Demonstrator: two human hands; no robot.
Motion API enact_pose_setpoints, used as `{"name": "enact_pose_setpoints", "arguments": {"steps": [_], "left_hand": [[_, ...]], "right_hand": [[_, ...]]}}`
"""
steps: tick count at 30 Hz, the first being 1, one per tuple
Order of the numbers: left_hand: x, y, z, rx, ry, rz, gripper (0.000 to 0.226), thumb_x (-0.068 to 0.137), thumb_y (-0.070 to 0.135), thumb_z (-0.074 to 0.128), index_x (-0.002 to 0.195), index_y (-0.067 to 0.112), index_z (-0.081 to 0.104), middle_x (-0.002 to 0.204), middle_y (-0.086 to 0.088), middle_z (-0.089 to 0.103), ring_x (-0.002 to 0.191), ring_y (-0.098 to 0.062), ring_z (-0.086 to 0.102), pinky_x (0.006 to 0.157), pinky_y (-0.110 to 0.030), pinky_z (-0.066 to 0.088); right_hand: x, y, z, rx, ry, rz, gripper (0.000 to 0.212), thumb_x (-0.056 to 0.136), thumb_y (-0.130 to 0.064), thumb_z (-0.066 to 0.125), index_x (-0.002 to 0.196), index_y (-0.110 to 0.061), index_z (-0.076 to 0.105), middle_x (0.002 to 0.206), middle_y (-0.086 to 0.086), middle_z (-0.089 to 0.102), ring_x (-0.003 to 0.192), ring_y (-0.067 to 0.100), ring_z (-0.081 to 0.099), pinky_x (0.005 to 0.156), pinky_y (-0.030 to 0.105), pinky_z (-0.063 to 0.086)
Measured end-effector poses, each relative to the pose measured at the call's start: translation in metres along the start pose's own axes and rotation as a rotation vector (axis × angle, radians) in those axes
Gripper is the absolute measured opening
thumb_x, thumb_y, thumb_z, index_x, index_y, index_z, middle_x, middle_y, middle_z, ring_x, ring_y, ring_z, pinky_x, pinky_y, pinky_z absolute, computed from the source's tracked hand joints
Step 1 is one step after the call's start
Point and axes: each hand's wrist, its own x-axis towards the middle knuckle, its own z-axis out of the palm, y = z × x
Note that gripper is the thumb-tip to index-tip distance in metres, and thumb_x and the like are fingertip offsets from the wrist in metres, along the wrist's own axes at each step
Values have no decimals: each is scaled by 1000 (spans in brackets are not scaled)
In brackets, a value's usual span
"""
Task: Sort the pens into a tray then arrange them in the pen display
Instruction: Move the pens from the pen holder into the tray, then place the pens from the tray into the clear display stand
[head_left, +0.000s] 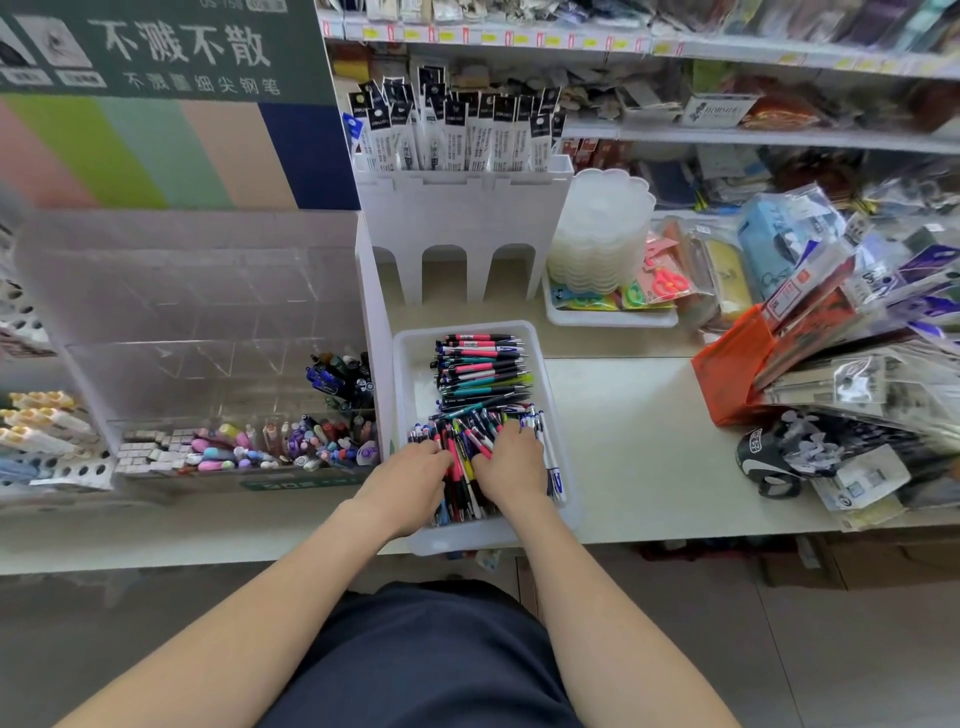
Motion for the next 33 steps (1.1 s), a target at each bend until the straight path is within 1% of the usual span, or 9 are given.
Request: {"name": "enact_pose_setpoints", "arguments": {"steps": [7,11,14,17,20,23,27,30,33], "left_hand": [[3,1,-9,-42,33,-19,18,101,18,49,115,20,61,105,0,60,100,-24,59,85,-47,56],[2,7,-19,-174,103,-46,24,100,19,47,113,18,67,104,-2,69,96,-23,64,83,-47,58],[0,15,-33,-360,195,-94,24,101,19,50,110,21,72,98,5,74,90,-14,68,82,-37,58],[-4,26,-54,-586,265,-158,19,103,19,56,111,24,73,91,11,74,81,-5,68,76,-25,56],[-7,36,-78,-940,187,-255,21,105,22,55,114,26,74,100,5,78,92,-13,75,88,-41,64],[-11,43,-96,-1424,-8,-386,35,110,33,47,124,12,72,113,-13,77,105,-29,75,100,-57,59],[-25,44,-114,-1915,-77,-431,60,114,41,34,132,-8,64,129,-33,68,120,-46,69,109,-59,53],[-29,42,-127,-1980,18,-463,49,113,28,35,118,-6,69,107,-25,74,95,-34,73,89,-46,61],[-40,31,-137,-1810,13,-408,38,107,24,36,100,2,67,82,-14,67,68,-24,62,64,-36,52]], "right_hand": [[1,13,-3,324,62,-14,21,88,-15,68,101,-14,51,95,4,61,87,27,61,63,35,41],[-5,17,-11,440,90,-89,30,91,-10,69,112,-21,50,95,-6,66,85,18,66,66,35,51],[-11,13,-23,585,177,-112,35,93,-9,70,120,-24,54,101,-11,68,90,9,70,75,31,59],[-18,-3,-48,723,291,-102,22,93,-20,75,111,-25,65,95,-10,73,86,5,71,75,23,58],[-26,-28,-78,1058,216,-93,12,91,-16,80,98,-15,71,81,5,74,70,19,72,68,34,59],[-35,-55,-101,1353,165,-182,8,94,-5,76,93,-7,69,75,18,69,68,30,68,69,42,60],[-49,-84,-110,1408,147,-290,6,96,-2,73,98,-5,68,78,19,72,73,29,71,75,41,62],[-54,-98,-101,1222,192,-328,12,91,-4,79,89,-14,74,83,13,78,79,28,77,81,45,64],[-58,-113,-101,1098,161,-339,20,90,-10,82,75,-23,76,75,6,76,73,28,75,73,43,62]]}}
